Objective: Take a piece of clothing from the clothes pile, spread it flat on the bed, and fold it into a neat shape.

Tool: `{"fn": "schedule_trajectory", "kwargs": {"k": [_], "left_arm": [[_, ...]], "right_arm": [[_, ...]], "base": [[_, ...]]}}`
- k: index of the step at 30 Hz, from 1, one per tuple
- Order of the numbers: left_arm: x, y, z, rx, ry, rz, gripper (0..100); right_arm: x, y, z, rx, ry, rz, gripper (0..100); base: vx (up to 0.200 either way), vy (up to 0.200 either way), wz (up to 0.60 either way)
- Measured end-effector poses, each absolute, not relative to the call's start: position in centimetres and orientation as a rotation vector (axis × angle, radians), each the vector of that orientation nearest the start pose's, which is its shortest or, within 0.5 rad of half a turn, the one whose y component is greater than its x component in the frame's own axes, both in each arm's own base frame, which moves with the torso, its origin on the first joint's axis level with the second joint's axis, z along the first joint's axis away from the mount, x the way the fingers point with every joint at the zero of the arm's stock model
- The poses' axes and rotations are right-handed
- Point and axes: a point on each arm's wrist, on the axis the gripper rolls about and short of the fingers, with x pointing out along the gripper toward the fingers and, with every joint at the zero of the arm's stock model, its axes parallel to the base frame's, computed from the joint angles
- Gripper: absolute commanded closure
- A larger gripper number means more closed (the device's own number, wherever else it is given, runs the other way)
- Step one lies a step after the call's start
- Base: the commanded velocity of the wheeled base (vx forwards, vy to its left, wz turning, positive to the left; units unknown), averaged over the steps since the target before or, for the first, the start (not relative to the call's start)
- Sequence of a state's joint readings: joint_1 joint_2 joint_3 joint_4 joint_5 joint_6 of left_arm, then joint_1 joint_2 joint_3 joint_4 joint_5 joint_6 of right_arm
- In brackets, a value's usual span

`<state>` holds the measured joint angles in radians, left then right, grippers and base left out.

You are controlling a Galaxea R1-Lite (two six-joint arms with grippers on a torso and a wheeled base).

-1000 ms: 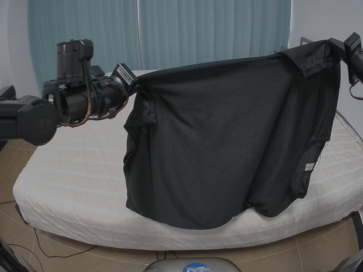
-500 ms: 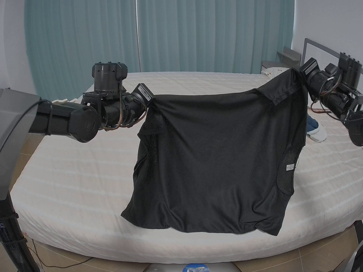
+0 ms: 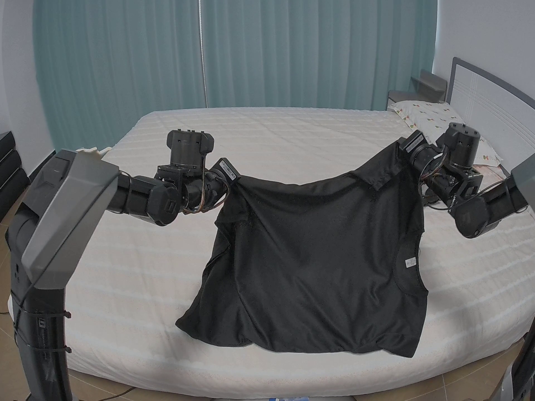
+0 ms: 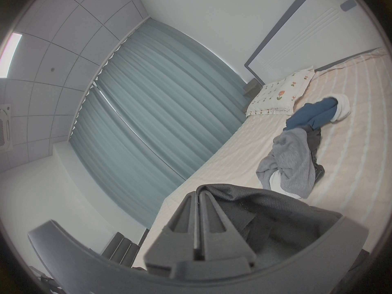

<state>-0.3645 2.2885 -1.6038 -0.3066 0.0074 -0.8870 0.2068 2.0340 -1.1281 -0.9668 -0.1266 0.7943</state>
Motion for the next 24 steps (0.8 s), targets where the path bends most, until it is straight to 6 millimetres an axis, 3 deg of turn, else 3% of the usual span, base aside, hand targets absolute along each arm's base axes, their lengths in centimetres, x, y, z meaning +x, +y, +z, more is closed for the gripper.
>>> {"fn": "schedule_trajectory", "kwargs": {"k": [11,12,20,24], "left_arm": [[47.6,-18.0,7.9,-0.806,0.545,-0.103,100],[47.9,-18.0,7.6,-0.813,0.545,-0.098,0],[49.3,-18.5,4.6,-0.834,0.547,-0.051,0],[49.8,-18.0,3.5,-0.815,0.514,0.026,0]], "right_arm": [[44.4,8.6,10.5,0.790,0.026,-0.011,100],[44.7,8.7,9.9,0.788,0.029,-0.022,0],[46.4,8.9,4.5,0.762,0.104,-0.082,0],[46.7,8.1,2.9,0.755,0.120,-0.125,0]], "base": [[0.000,0.000,0.00],[0.000,0.000,0.00],[0.000,0.000,0.00],[0.000,0.000,0.00]]}}
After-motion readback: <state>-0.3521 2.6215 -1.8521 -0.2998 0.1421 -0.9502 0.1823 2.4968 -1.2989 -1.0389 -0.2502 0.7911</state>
